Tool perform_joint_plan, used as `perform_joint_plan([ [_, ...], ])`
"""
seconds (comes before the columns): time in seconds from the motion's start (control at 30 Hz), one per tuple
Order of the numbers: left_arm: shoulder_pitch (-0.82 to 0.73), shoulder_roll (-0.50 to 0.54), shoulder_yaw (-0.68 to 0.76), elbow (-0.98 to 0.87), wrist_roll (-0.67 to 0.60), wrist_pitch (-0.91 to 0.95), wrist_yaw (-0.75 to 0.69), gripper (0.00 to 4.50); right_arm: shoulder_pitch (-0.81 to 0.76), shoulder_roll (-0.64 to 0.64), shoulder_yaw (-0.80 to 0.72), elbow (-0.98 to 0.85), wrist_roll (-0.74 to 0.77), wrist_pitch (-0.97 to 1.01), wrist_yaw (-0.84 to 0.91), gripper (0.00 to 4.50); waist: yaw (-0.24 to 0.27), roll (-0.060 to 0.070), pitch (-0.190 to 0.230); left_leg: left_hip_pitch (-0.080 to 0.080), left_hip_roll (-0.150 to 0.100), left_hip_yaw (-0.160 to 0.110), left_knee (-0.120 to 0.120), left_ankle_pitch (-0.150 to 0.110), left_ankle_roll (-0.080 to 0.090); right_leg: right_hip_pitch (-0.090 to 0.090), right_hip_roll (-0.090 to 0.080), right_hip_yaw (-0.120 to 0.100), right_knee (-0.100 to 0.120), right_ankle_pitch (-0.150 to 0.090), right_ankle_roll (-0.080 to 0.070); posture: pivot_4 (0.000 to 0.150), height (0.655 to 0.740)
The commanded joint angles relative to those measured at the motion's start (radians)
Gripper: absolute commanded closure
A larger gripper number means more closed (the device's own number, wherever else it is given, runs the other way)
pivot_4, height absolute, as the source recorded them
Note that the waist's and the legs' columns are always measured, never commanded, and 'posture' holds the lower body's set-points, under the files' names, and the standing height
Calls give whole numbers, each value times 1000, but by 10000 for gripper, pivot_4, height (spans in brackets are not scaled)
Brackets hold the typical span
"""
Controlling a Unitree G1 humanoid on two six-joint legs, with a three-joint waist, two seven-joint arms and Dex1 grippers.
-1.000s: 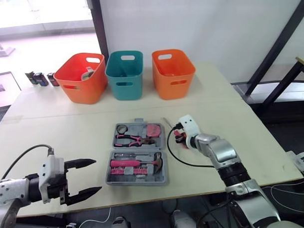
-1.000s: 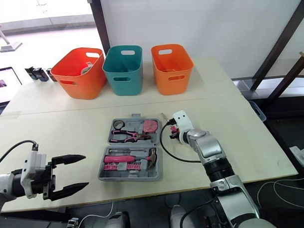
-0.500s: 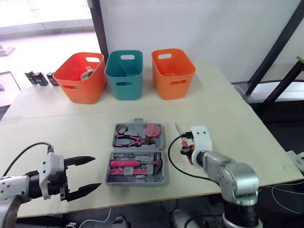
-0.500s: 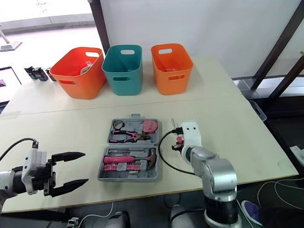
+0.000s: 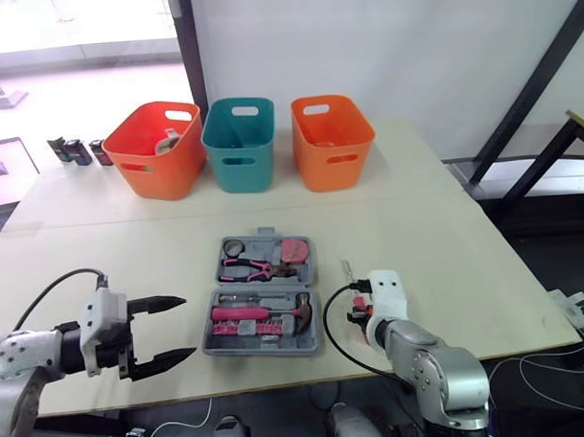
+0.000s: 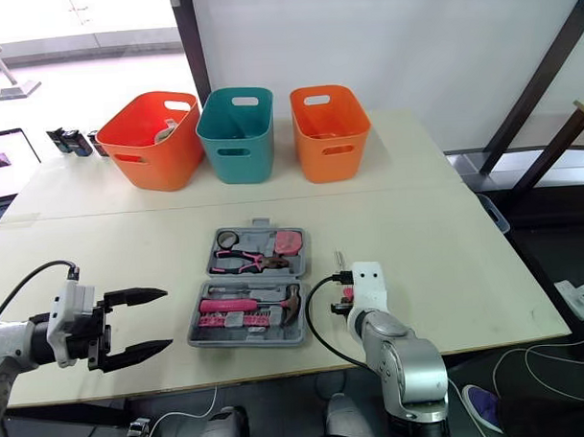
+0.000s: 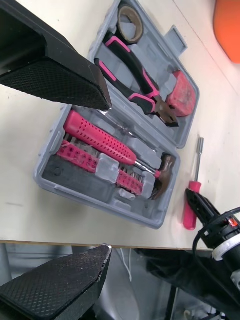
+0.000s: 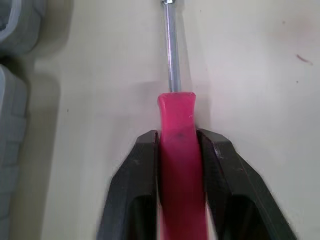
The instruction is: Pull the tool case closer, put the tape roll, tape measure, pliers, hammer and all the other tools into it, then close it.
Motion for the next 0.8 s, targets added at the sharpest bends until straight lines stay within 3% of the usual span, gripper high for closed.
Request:
perform_joint_plan([
  [0.03, -1, 14, 16, -1, -1, -14, -6, 0, -18, 26, -78, -35, 26, 17, 5, 14962, 2, 0, 0, 0, 0, 0, 1, 0, 0, 0, 0, 0, 0, 0, 0, 1500, 7400],
  [0.13, -1, 10, 17, -1, 1, -16, 3, 0, -100, -24, -124, -129, 65, 100, 42, 505, 3, 1, 1, 0, 0, 0, 1, 0, 0, -1, -1, 0, -2, 0, -1, 1500, 7400],
  [0.23, 1, 2, 13, -11, 2, -16, 16, 0, -305, -196, -161, -209, 148, 234, 167, 505, -3, 7, 5, -3, 0, 2, 1, 0, 0, -1, -1, 1, -2, 1, -2, 1500, 7400],
  [0.33, 1, -6, 1, -25, -2, -13, 24, 0, -511, -561, -54, -138, 291, 202, 454, 505, 0, 9, 6, -2, 0, 2, 0, 0, 0, -2, -1, 1, -1, 2, -3, 1500, 7400],
  [0.43, -5, -13, -15, -26, -5, -13, 17, 0, -586, -942, 199, -23, 246, -189, 850, 505, 8, 9, 7, -1, 0, 0, -3, 0, 1, -1, 0, -1, -1, -2, 2, 1500, 7400],
  [0.53, -15, -14, -26, -19, -2, -18, 9, 0, -623, -1095, 361, 125, 117, -609, 1104, 505, 2, 7, 6, -1, 0, 1, -5, -3, 6, 0, -1, -1, -4, -5, 5, 1500, 7400],
  [0.67, -23, -12, -29, -9, -2, -26, 6, 0, -666, -1139, 530, 330, -108, -1258, 1328, 505, -2, 7, 9, -2, 0, 3, -3, -5, 9, -1, -1, -1, -4, -3, 10, 1500, 7400],
  [0.8, -15, -15, -28, -14, 1, -32, 12, 0, -771, -1080, 682, 593, -370, -1850, 1340, 505, -1, 8, 11, -1, 0, 3, -2, -4, 7, -1, -1, -1, -3, -4, 6, 1500, 7400],
])
